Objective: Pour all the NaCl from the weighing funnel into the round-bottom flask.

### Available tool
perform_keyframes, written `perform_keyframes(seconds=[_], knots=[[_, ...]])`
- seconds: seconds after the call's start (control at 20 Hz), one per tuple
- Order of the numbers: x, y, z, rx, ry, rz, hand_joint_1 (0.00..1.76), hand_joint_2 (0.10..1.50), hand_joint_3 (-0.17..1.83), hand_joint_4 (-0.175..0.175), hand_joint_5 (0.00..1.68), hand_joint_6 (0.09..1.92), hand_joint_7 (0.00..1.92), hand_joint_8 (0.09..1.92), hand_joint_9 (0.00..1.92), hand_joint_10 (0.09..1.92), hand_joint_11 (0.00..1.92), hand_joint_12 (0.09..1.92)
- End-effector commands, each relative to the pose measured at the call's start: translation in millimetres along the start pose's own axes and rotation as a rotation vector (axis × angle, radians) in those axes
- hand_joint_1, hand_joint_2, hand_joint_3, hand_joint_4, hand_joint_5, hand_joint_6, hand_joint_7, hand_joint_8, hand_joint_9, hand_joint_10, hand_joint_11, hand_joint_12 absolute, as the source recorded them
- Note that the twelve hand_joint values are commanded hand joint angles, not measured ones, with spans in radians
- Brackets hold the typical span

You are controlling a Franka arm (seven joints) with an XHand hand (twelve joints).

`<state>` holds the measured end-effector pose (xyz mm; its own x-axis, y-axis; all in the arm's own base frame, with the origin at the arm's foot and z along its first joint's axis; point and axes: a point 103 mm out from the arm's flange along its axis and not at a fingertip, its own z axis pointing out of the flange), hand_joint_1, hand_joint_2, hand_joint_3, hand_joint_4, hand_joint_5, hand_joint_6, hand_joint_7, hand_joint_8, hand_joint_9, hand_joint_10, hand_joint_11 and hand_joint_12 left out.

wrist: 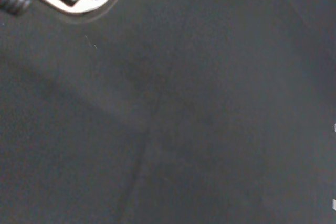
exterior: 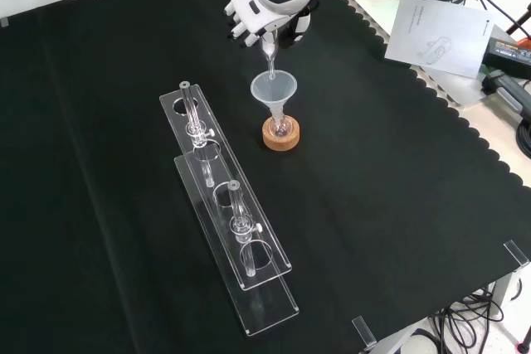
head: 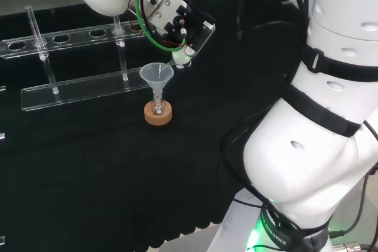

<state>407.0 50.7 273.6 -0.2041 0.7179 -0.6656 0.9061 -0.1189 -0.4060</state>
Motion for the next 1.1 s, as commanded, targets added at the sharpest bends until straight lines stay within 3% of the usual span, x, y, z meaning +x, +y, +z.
perform_keyframes(seconds=[0.05,1.1], knots=[[-0.8,-0.4,-0.6,0.003,-0.018,0.003,1.12,0.64,0.71,0.175,1.23,0.77,0.67,0.64,1.0,0.31,0.85,1.03],[3.4,0.8,-12.0,0.02,-0.133,0.025,1.11,0.64,0.71,0.175,1.23,0.77,0.66,0.64,0.99,0.3,0.85,1.03]])
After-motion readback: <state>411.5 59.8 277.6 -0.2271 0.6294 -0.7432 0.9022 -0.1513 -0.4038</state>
